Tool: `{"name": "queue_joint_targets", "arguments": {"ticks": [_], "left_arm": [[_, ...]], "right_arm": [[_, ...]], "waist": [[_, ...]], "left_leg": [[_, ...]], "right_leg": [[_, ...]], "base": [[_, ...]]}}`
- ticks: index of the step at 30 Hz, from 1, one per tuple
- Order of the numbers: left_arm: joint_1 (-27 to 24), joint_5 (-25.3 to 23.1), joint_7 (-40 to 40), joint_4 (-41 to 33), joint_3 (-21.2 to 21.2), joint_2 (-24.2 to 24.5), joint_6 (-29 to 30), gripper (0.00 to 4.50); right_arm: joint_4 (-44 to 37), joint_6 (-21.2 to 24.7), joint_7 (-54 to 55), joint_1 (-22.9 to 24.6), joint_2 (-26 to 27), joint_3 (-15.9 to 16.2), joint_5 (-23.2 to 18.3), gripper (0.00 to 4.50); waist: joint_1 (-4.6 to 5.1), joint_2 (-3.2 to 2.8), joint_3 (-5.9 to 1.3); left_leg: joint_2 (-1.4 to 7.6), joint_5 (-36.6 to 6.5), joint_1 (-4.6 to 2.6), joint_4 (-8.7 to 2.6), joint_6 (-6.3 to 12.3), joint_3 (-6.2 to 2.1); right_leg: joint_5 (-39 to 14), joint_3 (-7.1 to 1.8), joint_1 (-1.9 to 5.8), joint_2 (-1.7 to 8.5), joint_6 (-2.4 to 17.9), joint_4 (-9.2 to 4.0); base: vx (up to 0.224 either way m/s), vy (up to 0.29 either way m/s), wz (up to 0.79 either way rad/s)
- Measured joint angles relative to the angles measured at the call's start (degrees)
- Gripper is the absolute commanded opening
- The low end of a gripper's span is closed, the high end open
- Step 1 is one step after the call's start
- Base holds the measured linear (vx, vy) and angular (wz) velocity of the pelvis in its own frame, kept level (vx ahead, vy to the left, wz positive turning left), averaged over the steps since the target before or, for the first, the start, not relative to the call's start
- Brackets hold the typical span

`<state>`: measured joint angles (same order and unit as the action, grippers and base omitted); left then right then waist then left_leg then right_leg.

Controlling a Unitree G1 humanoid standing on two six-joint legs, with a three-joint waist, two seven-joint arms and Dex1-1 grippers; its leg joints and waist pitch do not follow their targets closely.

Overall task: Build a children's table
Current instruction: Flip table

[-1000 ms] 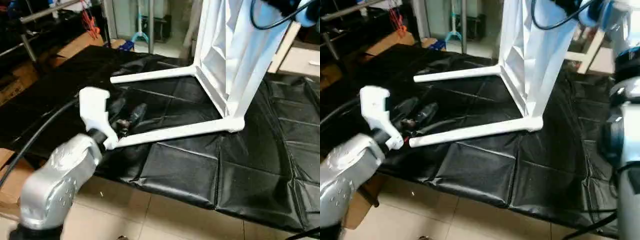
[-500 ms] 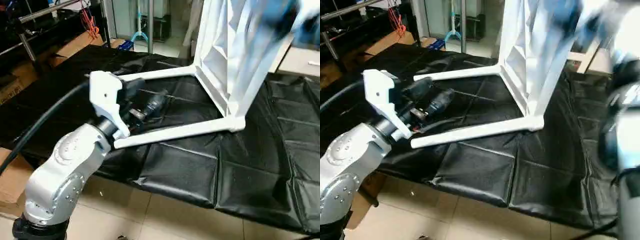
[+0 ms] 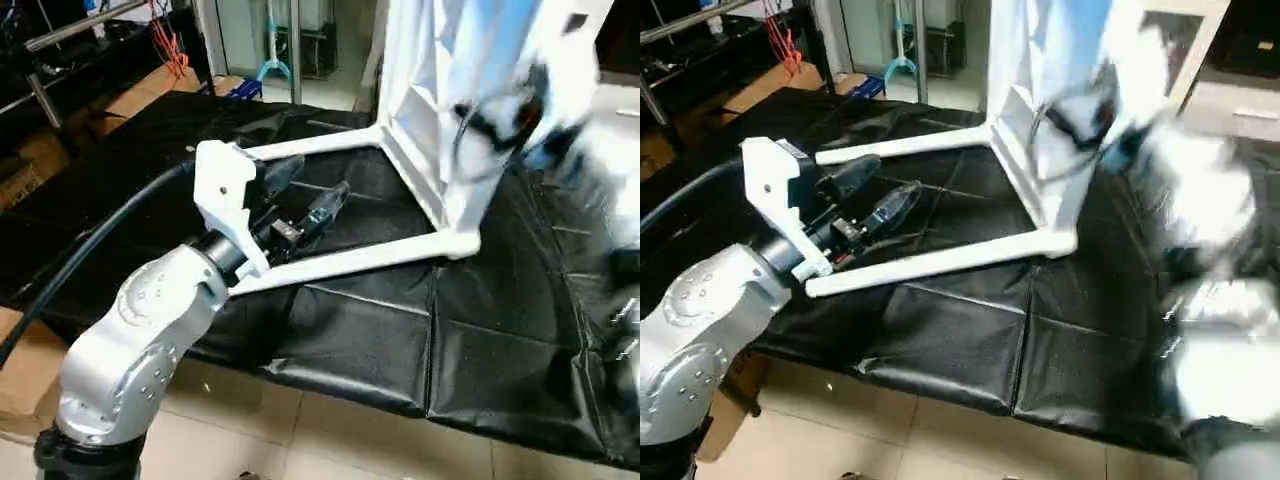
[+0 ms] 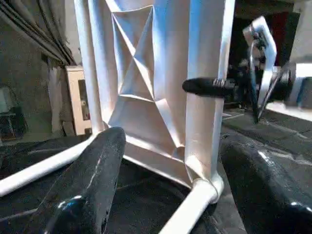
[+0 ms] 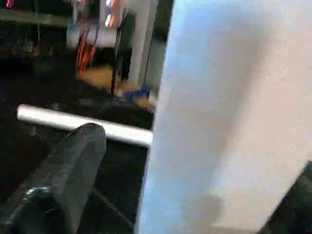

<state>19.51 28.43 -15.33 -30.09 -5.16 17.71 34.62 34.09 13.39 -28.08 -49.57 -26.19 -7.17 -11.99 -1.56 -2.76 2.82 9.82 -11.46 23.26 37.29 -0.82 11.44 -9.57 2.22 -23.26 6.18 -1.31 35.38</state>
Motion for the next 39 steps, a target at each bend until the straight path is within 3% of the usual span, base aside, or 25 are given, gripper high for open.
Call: {"name": "queue_joint_targets", "arguments": {"ticks": [7,13,20,25,32,39], "left_arm": [[0.49,-0.01,-0.66,-0.06,0.01,0.04,0.00,3.50],[0.44,-0.35,-0.74,-0.07,-0.40,-0.21,0.05,3.50],[-0.30,-0.65,-0.64,-0.25,-0.31,-0.20,0.39,3.50],[-0.72,-0.70,-0.68,-0.32,-0.29,-0.19,0.49,3.50],[-0.72,-0.76,-0.71,-0.46,-0.27,-0.11,0.67,3.50],[-0.72,-0.76,-0.79,-0.91,-0.26,-0.07,1.20,3.50]], "right_arm": [[-2.43,-6.67,4.54,6.97,3.22,-1.47,0.51,4.41],[1.41,-13.87,4.52,7.98,4.99,-1.90,0.68,4.41],[3.87,-16.38,5.44,11.58,5.47,-1.88,1.61,4.41],[7.16,-21.32,5.83,12.03,6.44,-1.88,2.32,4.41],[9.06,-22.40,6.78,12.92,6.48,-1.86,3.30,4.41],[14.78,-23.60,7.61,12.95,6.32,-1.84,4.75,3.78]], "waist": [[-0.07,-0.29,-0.04],[0.12,-0.47,-0.06],[-0.06,-0.46,-0.05],[-0.04,-0.47,-0.05],[-0.11,-0.47,-0.05],[-0.01,-0.52,-0.04]], "left_leg": [[-0.01,0.08,-0.18,-0.18,-0.13,0.00],[0.00,0.08,-0.21,-0.24,-0.14,-0.01],[-0.01,0.08,-0.19,-0.27,-0.14,0.00],[-0.01,0.08,-0.19,-0.29,-0.14,0.01],[-0.01,0.08,-0.19,-0.31,-0.14,0.01],[-0.01,0.08,-0.19,-0.35,-0.14,0.01]], "right_leg": [[0.00,0.02,0.10,0.00,-0.01,-0.02],[0.00,0.05,0.10,0.00,0.00,-0.02],[0.00,0.04,0.09,0.00,0.00,-0.06],[0.00,0.04,0.09,0.00,0.00,-0.11],[0.00,0.05,0.10,0.00,-0.01,-0.12],[0.00,0.06,0.08,0.00,0.00,-0.12]], "base": [[0.000,0.000,0.00],[0.000,0.000,0.00],[0.000,0.000,0.00],[0.000,0.000,0.00],[0.000,0.000,0.00],[0.000,0.000,0.00]]}}
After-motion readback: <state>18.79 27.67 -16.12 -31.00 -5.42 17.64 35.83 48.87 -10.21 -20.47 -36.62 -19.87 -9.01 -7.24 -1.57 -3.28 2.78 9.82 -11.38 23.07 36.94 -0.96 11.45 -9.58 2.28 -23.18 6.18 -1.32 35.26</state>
